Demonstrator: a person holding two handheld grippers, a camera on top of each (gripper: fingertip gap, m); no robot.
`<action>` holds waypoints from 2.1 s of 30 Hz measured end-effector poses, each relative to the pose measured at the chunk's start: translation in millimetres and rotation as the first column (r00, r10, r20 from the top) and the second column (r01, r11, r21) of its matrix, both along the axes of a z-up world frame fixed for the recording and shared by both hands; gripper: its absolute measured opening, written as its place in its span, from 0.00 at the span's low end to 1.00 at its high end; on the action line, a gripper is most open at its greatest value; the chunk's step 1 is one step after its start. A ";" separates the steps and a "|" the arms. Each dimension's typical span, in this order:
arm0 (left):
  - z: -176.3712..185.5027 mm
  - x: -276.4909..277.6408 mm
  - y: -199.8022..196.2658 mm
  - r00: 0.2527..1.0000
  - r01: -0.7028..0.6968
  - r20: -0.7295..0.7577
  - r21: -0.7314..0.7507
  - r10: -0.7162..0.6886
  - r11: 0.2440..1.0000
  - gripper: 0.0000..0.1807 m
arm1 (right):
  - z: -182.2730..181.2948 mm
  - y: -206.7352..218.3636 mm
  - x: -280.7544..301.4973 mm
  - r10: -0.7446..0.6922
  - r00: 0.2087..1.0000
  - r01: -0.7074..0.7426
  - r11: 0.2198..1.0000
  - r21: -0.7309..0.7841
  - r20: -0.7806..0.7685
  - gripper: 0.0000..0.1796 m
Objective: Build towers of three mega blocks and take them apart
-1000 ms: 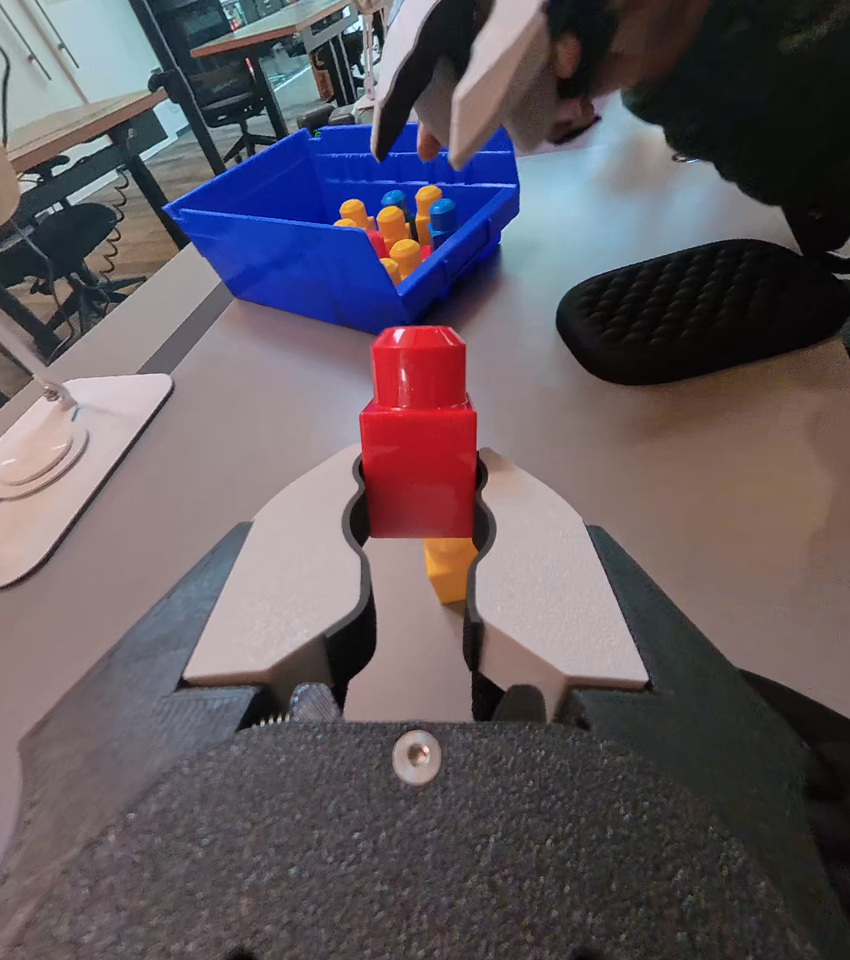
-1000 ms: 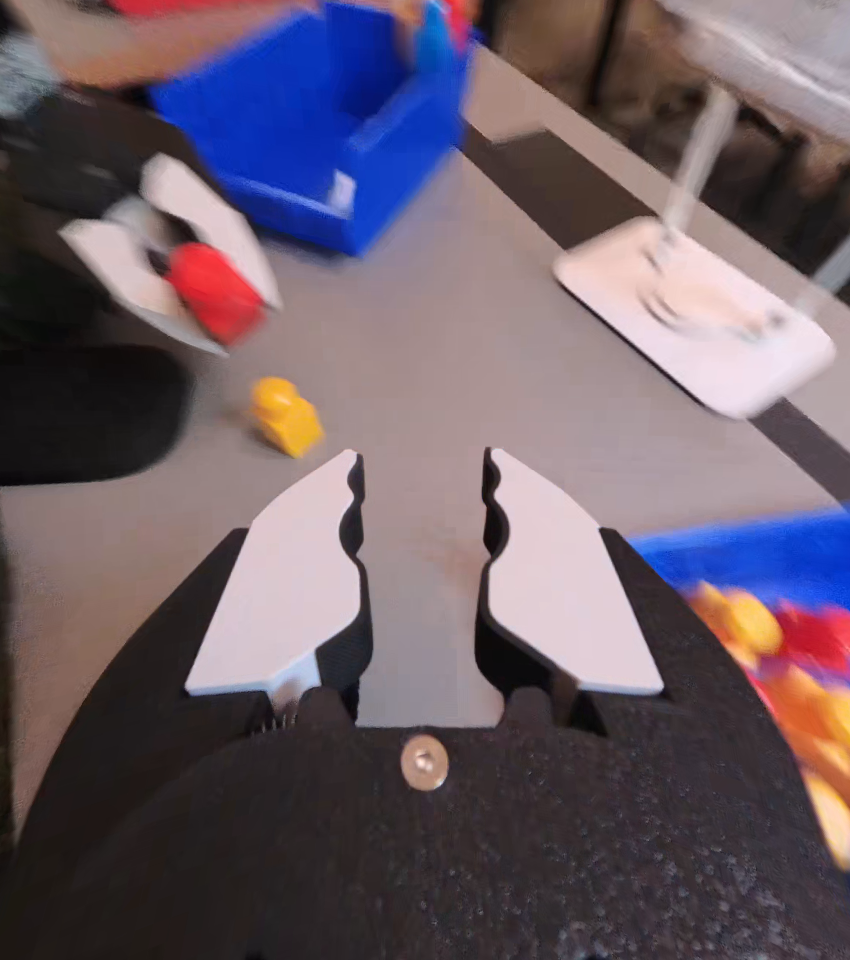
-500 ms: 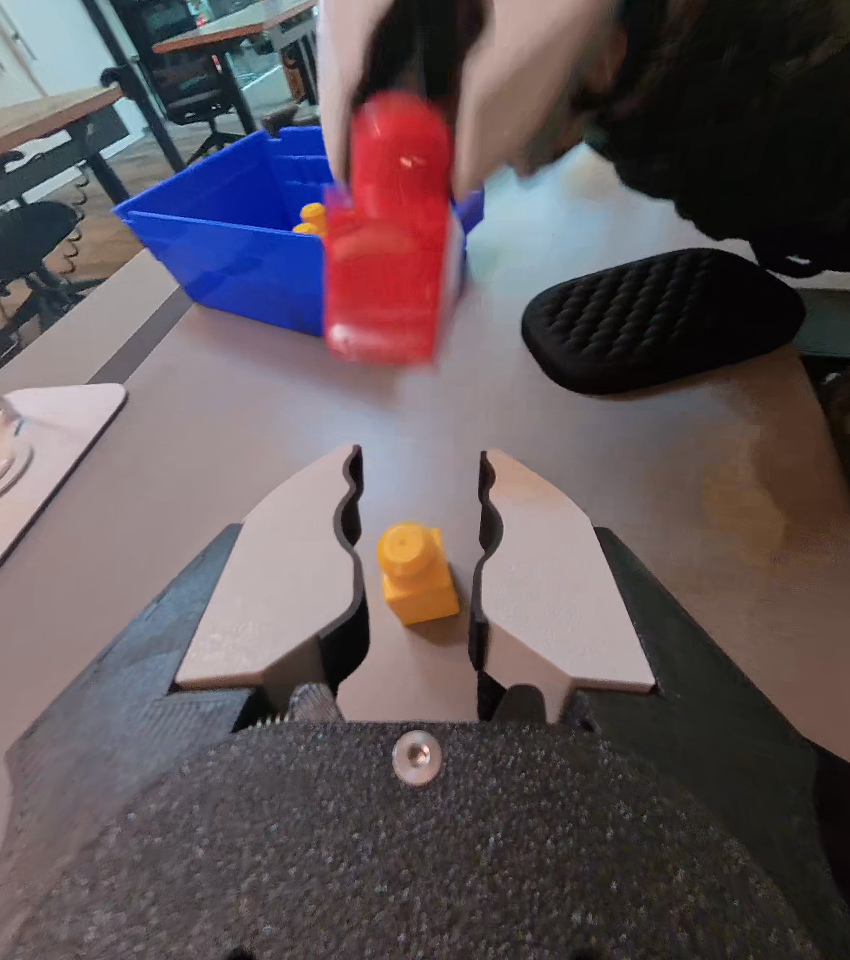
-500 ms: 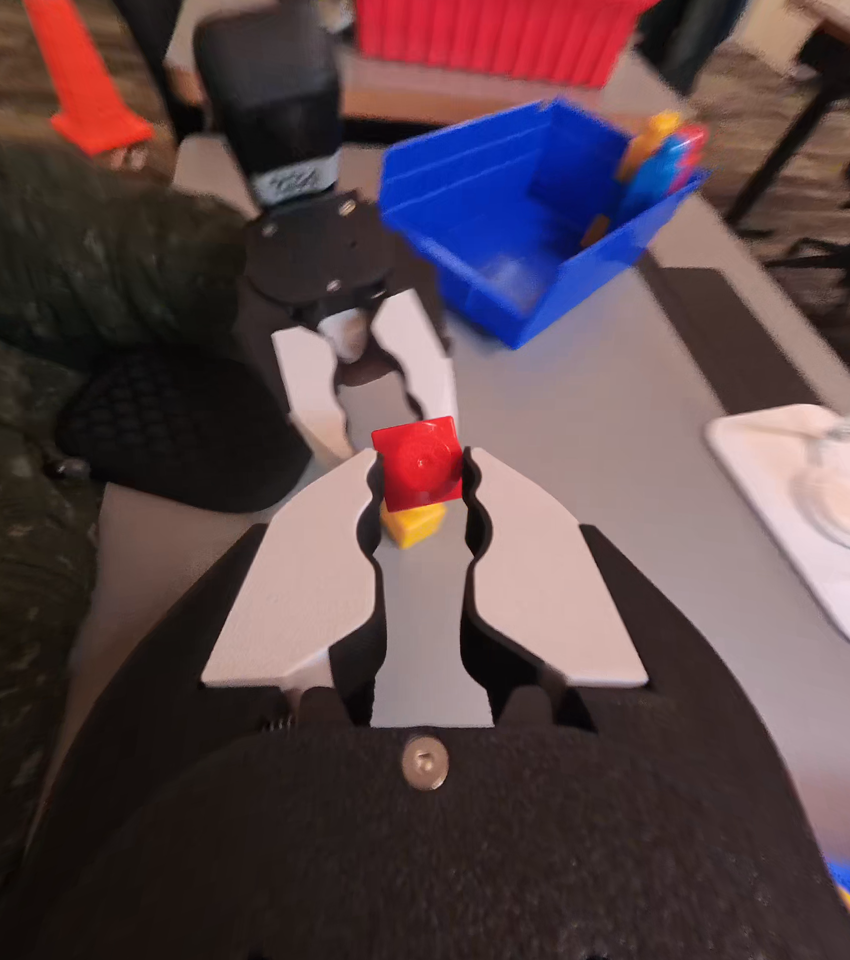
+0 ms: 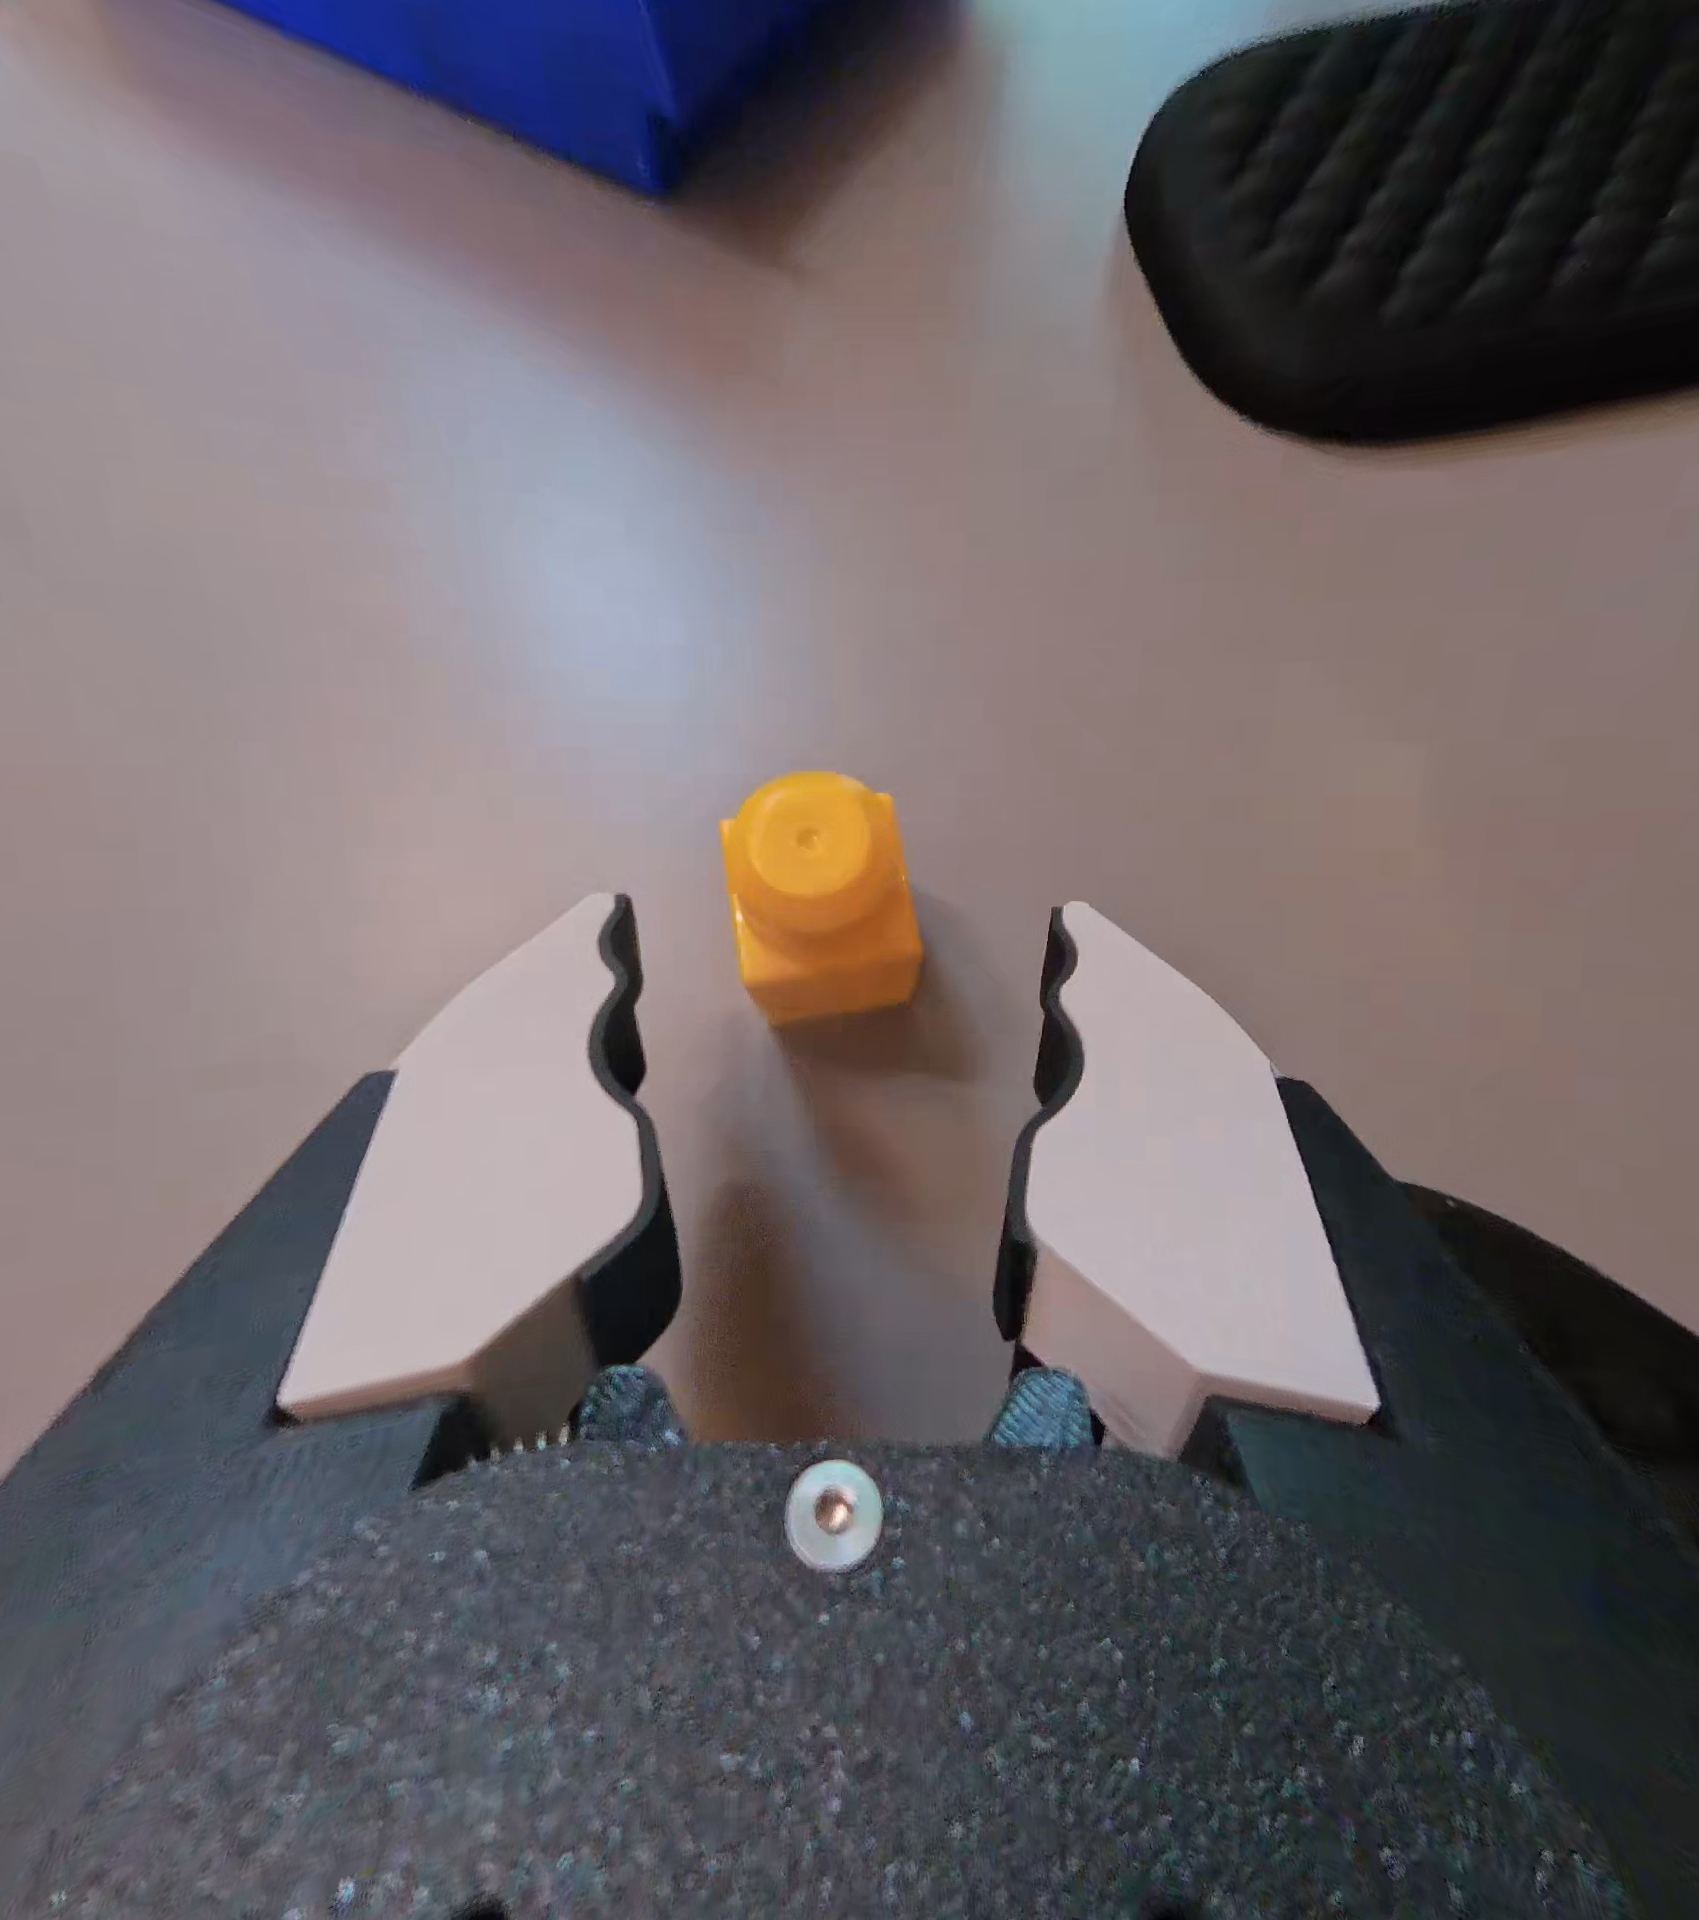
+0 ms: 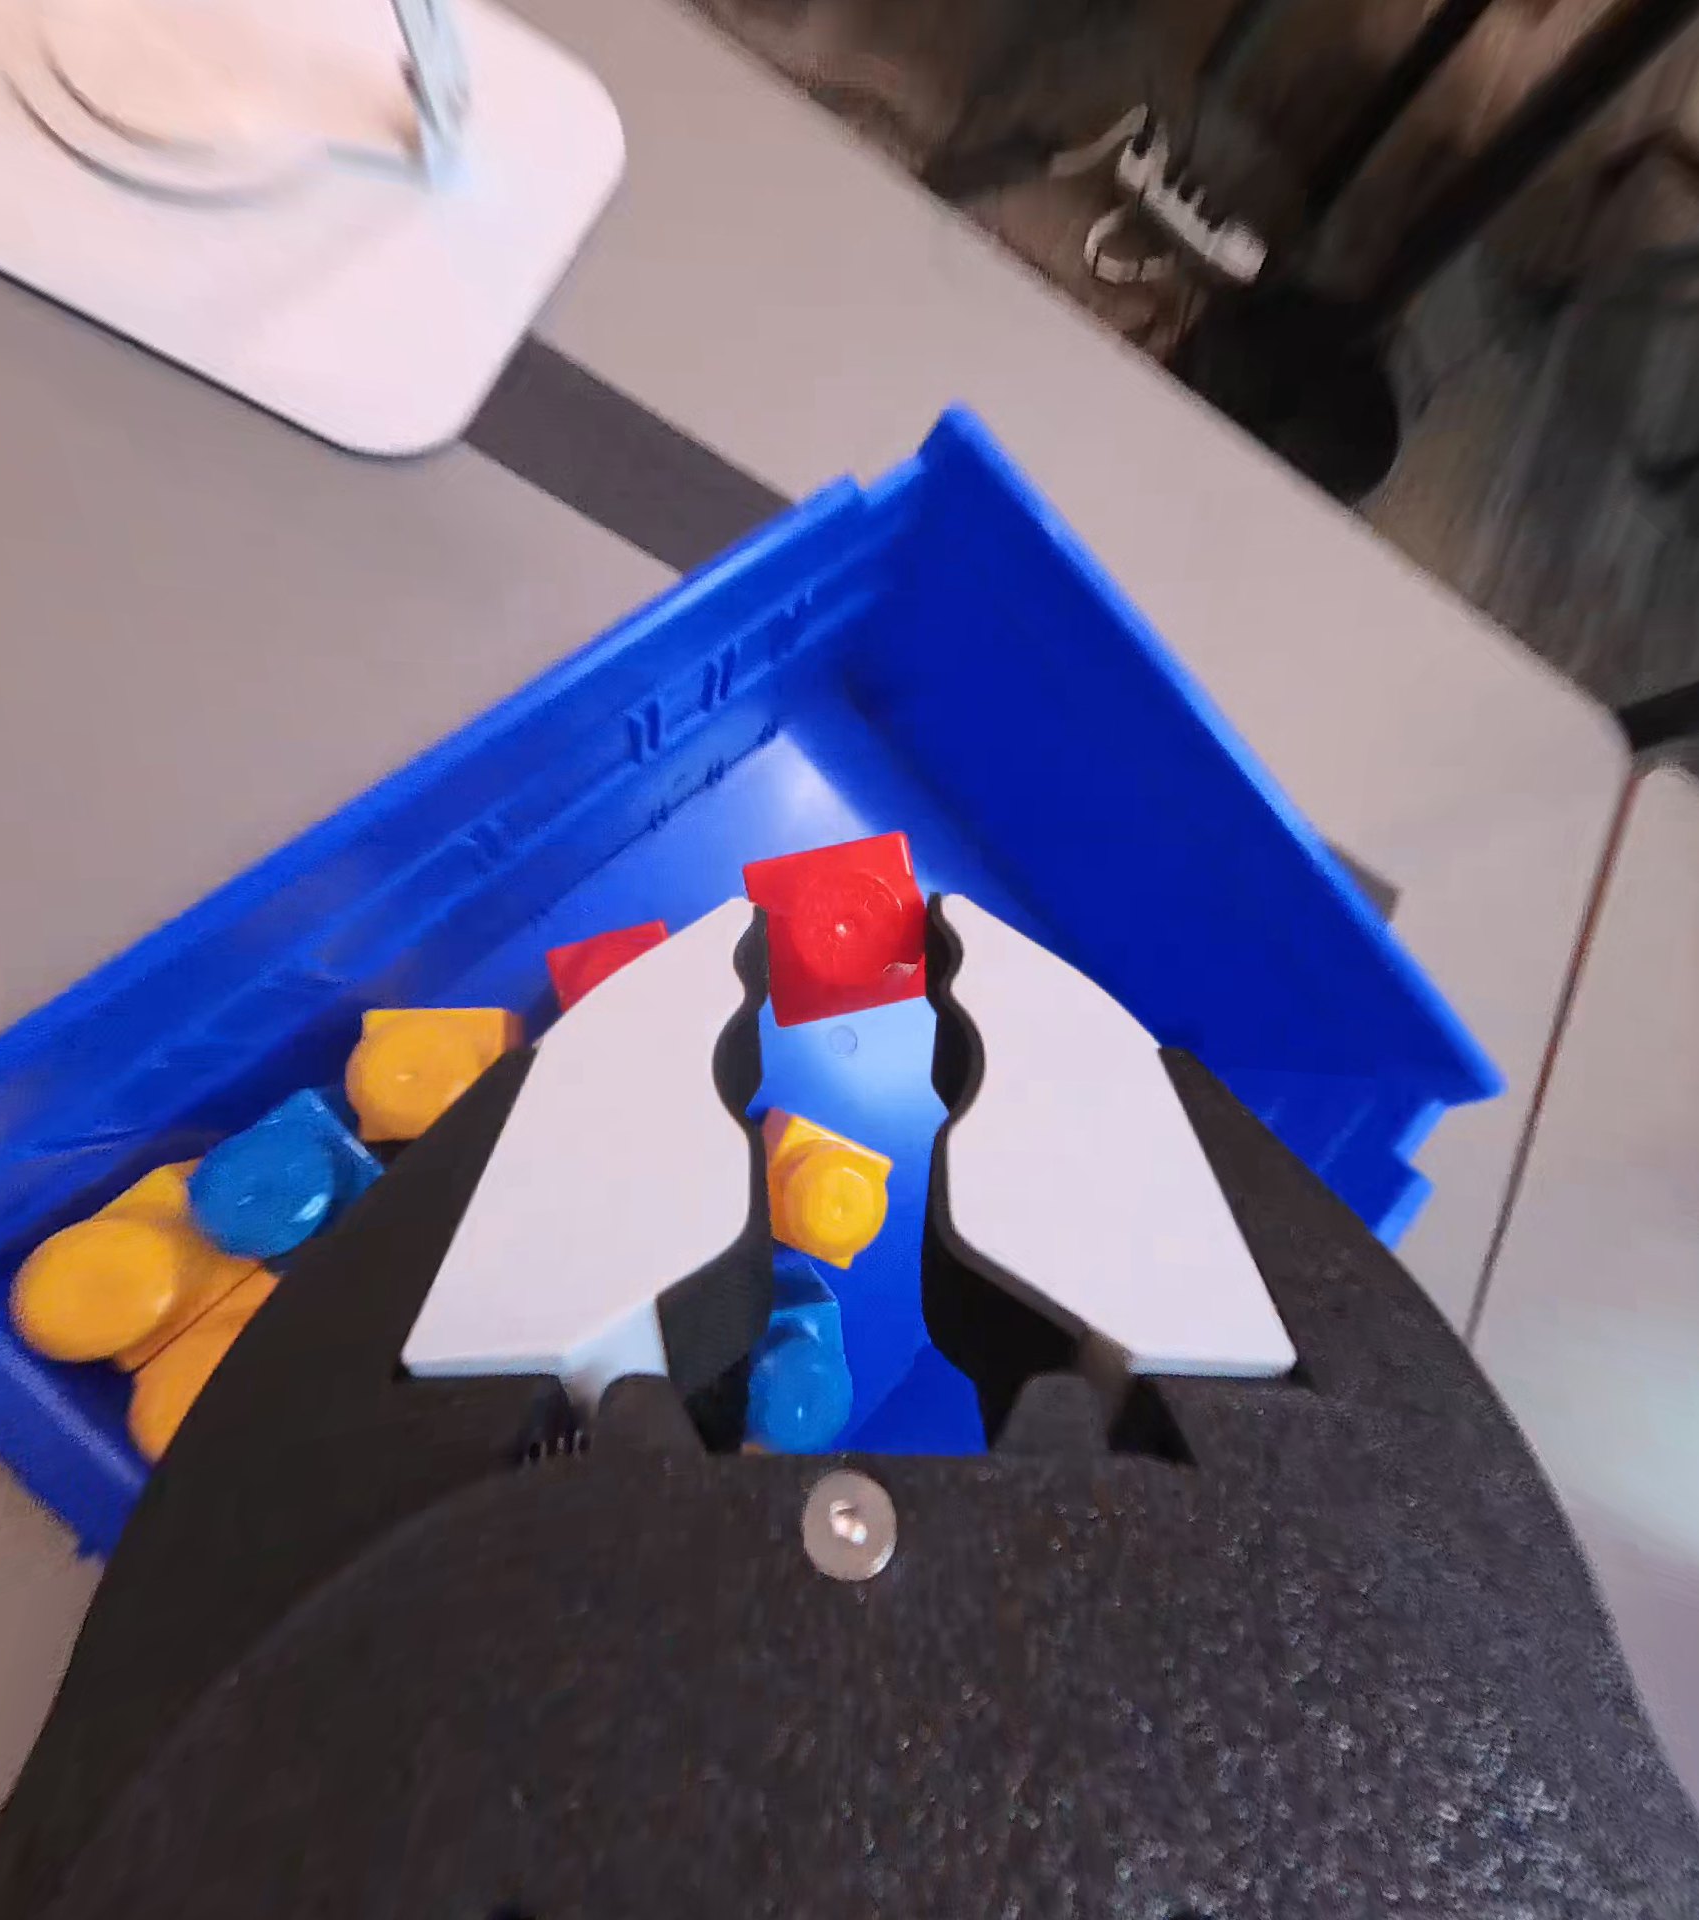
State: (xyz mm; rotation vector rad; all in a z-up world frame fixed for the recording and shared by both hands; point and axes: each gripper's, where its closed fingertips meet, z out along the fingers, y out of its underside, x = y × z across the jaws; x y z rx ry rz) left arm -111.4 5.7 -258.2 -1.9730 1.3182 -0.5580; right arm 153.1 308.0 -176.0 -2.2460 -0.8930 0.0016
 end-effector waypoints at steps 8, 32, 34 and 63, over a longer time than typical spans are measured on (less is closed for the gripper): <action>-14.3 -1.8 1.2 0.995 0.020 -0.101 0.060 -0.014 0.998 0.24 | -63.8 -3.6 -23.2 0.033 0.998 -0.047 0.959 -0.278 -0.056 0.16; -22.6 -3.0 7.1 0.993 0.032 -0.119 0.097 -0.021 0.995 0.20 | -3.1 -262.6 -220.3 0.846 0.524 -0.848 0.529 0.031 -0.100 0.28; -21.3 -2.8 7.4 0.993 0.037 -0.119 0.111 -0.024 0.993 0.20 | -26.2 -288.8 -243.0 0.880 0.468 -0.883 0.469 -0.003 -0.086 0.28; 61.8 -29.1 44.0 0.948 -0.244 0.272 0.286 0.166 0.927 0.00 | -17.0 11.2 24.7 -0.212 0.975 0.212 0.977 -0.011 -0.064 0.18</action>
